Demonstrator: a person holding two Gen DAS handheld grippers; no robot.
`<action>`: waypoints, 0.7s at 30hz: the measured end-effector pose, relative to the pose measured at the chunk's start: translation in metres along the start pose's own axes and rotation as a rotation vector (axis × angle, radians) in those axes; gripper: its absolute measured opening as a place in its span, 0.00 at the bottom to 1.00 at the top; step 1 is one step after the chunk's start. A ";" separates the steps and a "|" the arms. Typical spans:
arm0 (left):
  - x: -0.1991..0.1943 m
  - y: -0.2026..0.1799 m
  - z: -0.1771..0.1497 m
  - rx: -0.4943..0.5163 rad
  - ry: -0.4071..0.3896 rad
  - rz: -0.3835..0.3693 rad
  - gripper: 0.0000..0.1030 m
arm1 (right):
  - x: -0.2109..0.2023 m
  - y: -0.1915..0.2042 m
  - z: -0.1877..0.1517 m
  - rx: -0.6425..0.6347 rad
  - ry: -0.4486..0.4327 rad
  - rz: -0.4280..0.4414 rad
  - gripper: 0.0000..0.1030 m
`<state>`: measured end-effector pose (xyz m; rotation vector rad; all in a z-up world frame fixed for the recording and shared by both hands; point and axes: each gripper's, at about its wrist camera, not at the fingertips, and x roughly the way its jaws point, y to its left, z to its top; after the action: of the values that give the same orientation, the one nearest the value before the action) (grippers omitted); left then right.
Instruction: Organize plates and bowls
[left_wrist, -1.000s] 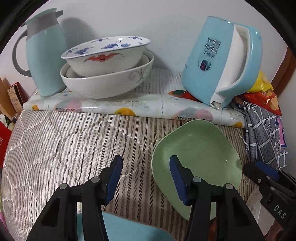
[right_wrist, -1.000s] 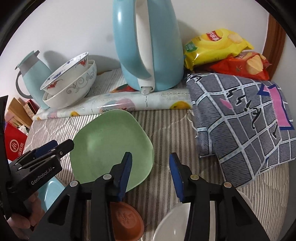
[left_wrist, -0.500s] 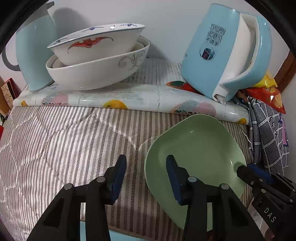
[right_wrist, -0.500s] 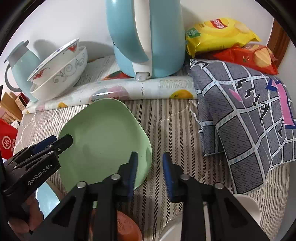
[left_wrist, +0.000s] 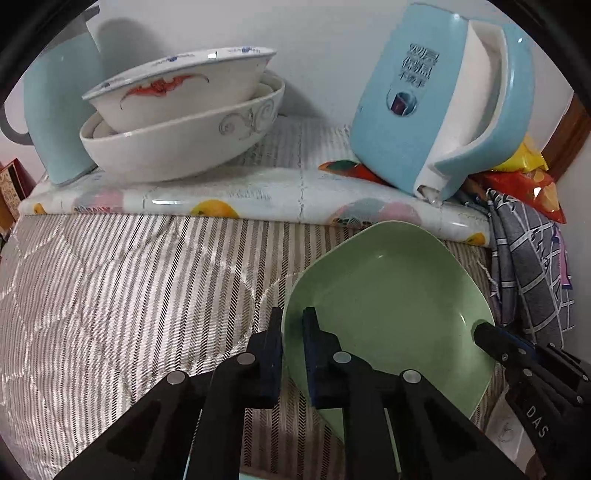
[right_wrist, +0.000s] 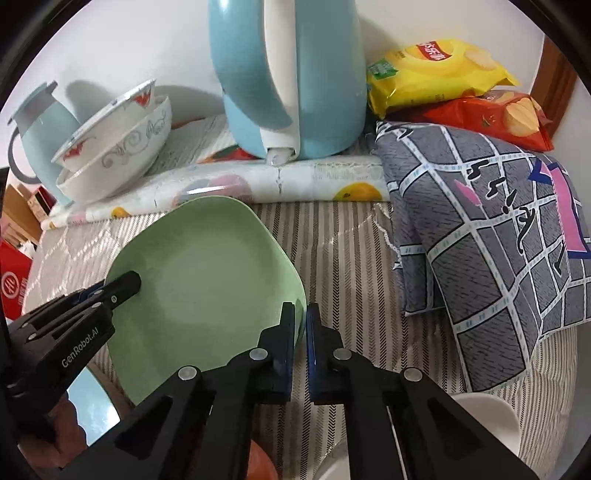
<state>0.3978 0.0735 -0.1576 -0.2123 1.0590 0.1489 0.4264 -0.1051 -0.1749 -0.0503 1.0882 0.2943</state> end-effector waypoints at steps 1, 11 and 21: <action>-0.003 0.000 0.000 0.000 -0.008 -0.002 0.10 | -0.003 -0.001 0.000 0.002 -0.009 0.001 0.05; -0.059 0.001 -0.008 -0.004 -0.066 -0.005 0.10 | -0.047 0.000 -0.002 0.003 -0.084 0.022 0.05; -0.112 -0.005 -0.025 0.003 -0.131 -0.010 0.10 | -0.103 0.002 -0.022 0.006 -0.159 0.036 0.04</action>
<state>0.3240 0.0604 -0.0706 -0.2025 0.9275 0.1501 0.3626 -0.1287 -0.0947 -0.0014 0.9329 0.3220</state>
